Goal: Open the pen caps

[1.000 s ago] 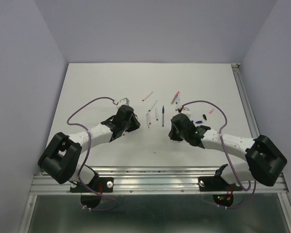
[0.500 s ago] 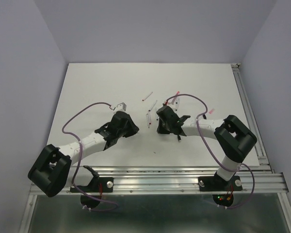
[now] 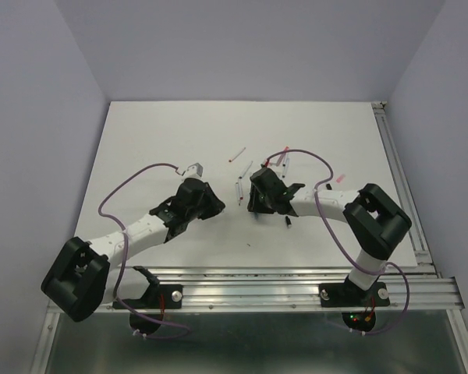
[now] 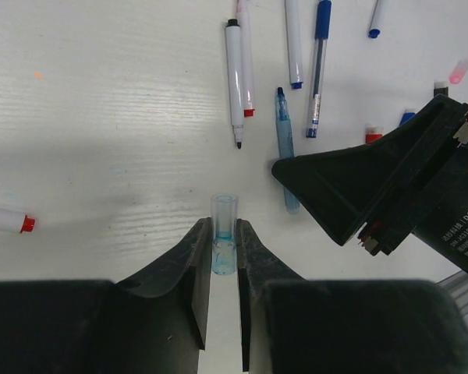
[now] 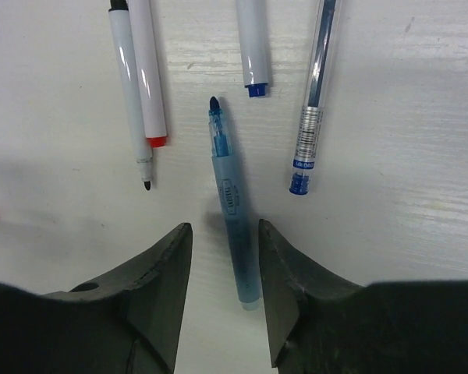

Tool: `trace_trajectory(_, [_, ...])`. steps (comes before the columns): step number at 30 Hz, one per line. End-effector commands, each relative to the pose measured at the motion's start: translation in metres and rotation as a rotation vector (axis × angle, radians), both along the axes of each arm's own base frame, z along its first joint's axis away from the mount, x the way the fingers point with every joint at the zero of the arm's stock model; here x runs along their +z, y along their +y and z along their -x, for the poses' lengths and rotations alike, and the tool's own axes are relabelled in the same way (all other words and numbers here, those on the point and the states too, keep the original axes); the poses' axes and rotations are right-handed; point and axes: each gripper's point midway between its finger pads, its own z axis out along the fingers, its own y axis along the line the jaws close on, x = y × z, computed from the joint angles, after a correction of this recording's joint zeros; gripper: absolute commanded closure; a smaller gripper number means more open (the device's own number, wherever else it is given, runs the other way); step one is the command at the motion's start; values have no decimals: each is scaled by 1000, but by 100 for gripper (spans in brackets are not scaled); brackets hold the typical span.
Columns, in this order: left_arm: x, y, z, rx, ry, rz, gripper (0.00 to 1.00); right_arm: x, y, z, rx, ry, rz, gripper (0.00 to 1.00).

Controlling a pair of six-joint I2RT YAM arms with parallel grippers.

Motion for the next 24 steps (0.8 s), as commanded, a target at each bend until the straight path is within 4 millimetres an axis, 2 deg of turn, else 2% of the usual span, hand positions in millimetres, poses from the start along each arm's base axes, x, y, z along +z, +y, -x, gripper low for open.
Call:
trace_trajectory(1, [11,-5,4,-22,-26,36,100,41,4,-14,-47,-70,-60,54])
trace_trajectory(3, [12,-6,5,-25,-29,40,100,45,-1,-12,-63,-76,-65,52])
trace_trajectory(5, [15,-9,6,-31,-33,45,100,65,-4,-10,-72,-113,-99,48])
trace_trajectory(6, [16,-13,9,-46,-35,48,100,78,-9,-6,-84,-136,-121,39])
trace_trajectory(8, [19,-19,10,-50,-36,59,100,89,-19,0,-104,-153,-130,24])
trace_trajectory(9, [22,-27,11,-69,-46,67,100,90,-31,2,-154,-159,-122,0])
trace_trajectory(10, [24,-31,11,-75,-51,70,100,93,-40,5,-191,-165,-119,0])
trace_trajectory(11, [26,-37,13,-89,-54,74,100,105,-54,13,-226,-179,-123,0])
trace_trajectory(12, [30,-49,13,-112,-63,79,100,102,-71,15,-308,-185,-107,0])
trace_trajectory(13, [30,-57,15,-130,-62,80,100,109,-88,25,-356,-190,-100,0])
trace_trajectory(15, [31,-76,11,-159,-60,73,100,112,-115,31,-490,-214,-94,0])
trace_trajectory(16, [30,-87,16,-184,-59,69,100,102,-131,41,-523,-196,-53,0])
trace_trajectory(17, [30,-95,15,-196,-58,66,100,102,-141,46,-555,-203,-52,0])
trace_trajectory(18, [27,-109,12,-219,-46,61,100,111,-150,49,-591,-236,-83,0])
trace_trajectory(19, [27,-121,15,-245,-44,61,100,106,-156,54,-594,-236,-73,0])
trace_trajectory(21, [20,-144,12,-285,-30,49,100,117,-164,57,-611,-275,-110,0])
trace_trajectory(24, [14,-170,16,-333,-23,37,100,120,-176,62,-656,-298,-126,0])
